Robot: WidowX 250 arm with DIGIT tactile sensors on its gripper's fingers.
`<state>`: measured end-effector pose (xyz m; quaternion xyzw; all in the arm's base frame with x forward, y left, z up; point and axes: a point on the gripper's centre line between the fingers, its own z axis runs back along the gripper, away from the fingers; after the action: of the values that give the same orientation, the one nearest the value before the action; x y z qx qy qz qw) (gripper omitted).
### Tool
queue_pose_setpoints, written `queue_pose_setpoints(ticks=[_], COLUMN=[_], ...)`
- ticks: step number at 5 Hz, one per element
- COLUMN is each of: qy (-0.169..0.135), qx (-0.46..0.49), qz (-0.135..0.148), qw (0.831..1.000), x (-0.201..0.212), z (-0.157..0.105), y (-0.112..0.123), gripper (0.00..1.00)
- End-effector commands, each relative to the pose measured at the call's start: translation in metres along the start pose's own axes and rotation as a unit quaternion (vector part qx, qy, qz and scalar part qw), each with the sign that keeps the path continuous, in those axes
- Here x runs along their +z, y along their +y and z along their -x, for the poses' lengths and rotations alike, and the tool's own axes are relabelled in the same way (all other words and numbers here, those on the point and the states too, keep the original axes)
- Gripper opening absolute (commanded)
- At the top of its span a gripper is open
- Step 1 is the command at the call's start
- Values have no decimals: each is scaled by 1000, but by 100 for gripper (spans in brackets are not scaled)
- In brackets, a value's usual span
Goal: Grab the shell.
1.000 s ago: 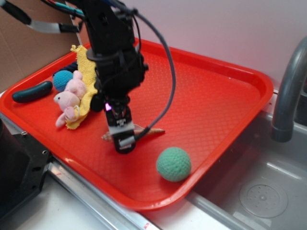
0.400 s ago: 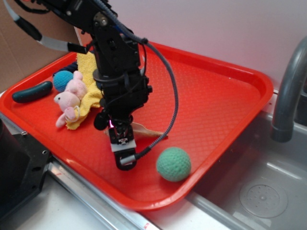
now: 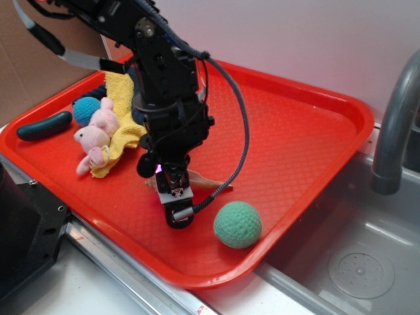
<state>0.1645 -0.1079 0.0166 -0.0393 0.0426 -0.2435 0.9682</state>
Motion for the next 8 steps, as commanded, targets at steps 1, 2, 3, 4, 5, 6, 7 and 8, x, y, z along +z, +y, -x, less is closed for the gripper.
queue_pose_setpoints(ticks=[1, 2, 3, 4, 5, 6, 7, 8], qy=[-21, -46, -76, -91, -79, -107, -126, -140], qx=[26, 105, 184, 291, 345, 366, 371, 363], qz=[-24, -3, 2, 2, -12, -26, -33, -42], qw=[999, 993, 980, 952, 935, 924, 920, 920], x=[21, 71, 116, 152, 170, 191, 206, 218], z=[19, 37, 57, 77, 76, 77, 74, 70], y=[2, 17, 34, 63, 83, 100, 107, 103], gripper=[0, 0, 0, 0, 0, 0, 0, 0])
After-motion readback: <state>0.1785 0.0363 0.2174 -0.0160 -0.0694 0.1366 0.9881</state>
